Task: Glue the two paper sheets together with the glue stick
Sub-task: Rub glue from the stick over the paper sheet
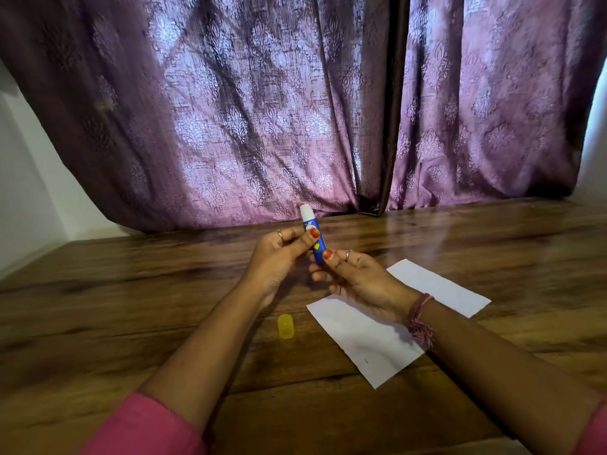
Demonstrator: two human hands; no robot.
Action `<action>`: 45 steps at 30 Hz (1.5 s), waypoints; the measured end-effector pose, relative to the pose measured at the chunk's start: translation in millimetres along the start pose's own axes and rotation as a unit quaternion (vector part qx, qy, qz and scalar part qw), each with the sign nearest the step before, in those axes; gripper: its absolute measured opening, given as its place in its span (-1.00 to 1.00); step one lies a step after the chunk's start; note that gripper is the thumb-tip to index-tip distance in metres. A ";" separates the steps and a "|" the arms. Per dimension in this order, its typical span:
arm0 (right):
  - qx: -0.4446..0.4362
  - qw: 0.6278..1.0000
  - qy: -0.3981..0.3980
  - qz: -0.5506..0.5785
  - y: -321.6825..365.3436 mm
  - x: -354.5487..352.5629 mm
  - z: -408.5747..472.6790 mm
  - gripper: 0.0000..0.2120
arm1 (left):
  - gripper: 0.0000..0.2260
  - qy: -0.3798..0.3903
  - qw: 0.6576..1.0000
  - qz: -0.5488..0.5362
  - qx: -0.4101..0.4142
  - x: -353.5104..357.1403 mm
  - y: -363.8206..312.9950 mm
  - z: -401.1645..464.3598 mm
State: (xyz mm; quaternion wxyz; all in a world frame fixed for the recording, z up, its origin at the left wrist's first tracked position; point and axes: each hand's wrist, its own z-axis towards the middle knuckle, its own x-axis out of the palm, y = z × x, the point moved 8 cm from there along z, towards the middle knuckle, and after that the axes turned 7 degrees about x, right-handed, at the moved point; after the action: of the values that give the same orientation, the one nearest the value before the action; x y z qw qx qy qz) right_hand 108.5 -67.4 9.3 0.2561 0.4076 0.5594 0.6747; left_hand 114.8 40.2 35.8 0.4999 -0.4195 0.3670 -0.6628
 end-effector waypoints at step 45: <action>-0.057 0.981 -0.080 0.165 27.4 -49.7 -11.3 -0.80 | -0.91 -0.003 0.908 0.402 0.117 2.1 -13.4 -41.7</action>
State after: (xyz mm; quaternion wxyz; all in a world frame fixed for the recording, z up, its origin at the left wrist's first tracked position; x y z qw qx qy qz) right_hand 128.7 -120.1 22.1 0.2079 0.5320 0.4229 0.7035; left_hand 71.3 44.0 32.5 0.7704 -0.1768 0.4234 -0.4426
